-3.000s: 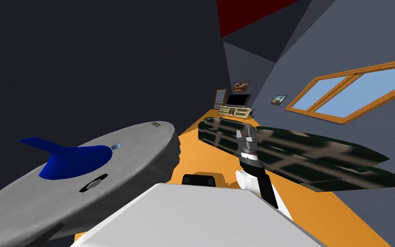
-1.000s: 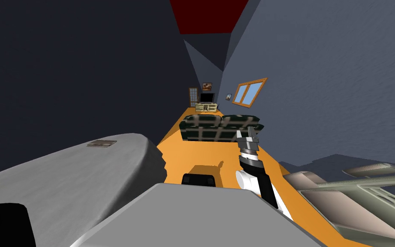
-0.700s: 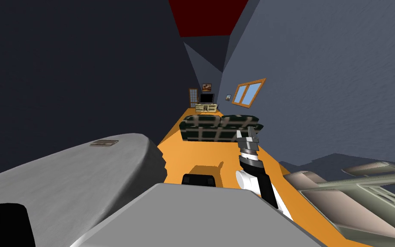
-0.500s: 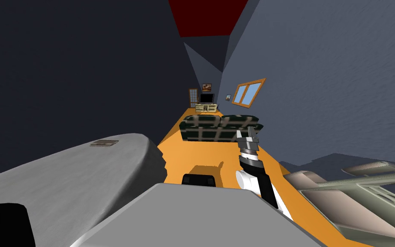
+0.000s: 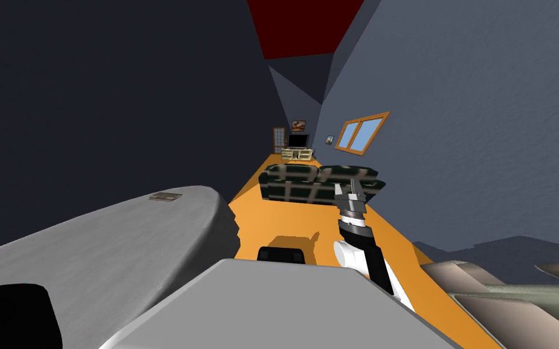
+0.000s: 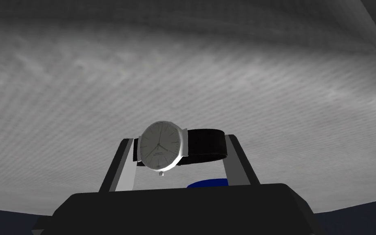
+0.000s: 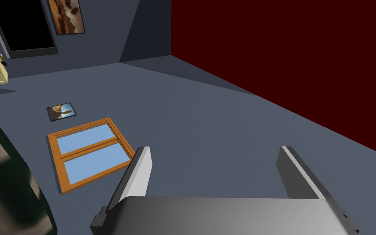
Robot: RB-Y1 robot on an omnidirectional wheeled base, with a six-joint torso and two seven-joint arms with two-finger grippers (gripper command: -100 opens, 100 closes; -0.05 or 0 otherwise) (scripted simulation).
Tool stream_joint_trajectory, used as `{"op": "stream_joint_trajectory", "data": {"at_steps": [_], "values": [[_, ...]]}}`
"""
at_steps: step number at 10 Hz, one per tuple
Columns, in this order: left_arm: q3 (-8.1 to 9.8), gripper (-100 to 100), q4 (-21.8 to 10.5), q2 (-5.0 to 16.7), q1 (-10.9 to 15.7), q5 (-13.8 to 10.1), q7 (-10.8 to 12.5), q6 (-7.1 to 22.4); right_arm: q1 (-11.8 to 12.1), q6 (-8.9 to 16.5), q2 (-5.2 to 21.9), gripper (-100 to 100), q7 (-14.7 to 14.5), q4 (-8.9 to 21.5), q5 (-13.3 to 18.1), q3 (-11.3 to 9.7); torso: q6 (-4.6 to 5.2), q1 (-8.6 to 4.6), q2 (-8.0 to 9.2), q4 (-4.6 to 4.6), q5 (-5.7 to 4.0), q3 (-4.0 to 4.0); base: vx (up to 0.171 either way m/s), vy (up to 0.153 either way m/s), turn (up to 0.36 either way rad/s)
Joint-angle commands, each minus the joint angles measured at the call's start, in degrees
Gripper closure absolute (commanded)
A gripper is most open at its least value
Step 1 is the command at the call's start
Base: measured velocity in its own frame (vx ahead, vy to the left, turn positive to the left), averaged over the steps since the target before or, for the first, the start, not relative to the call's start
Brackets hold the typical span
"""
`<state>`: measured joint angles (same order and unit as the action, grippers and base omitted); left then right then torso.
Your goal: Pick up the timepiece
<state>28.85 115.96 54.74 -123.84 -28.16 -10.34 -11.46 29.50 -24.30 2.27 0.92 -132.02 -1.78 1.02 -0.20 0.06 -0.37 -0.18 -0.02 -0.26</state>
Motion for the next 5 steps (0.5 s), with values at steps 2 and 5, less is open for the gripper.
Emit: {"op": "stream_joint_trajectory", "data": {"at_steps": [2, 5], "values": [[0.94, 100, 2.02, -1.12, -2.53, 1.08, -2.49, -2.19, 0.01, 0.00, 0.00, 0, 0.00, 0.00, 0.00, 0.00, -0.02, 0.08, -0.01, 0.12, 0.10, 0.06, 0.111, 0.078, 0.266], [1.35, 100, 2.92, -1.59, -3.55, 1.66, -3.62, -3.04, 0.00, 0.00, 0.00, 0, 0.00, 0.00, 0.00, 0.00, 0.03, 0.10, 0.12, 0.23, 0.19, 0.17, 0.086, 0.030, 0.153]]}}
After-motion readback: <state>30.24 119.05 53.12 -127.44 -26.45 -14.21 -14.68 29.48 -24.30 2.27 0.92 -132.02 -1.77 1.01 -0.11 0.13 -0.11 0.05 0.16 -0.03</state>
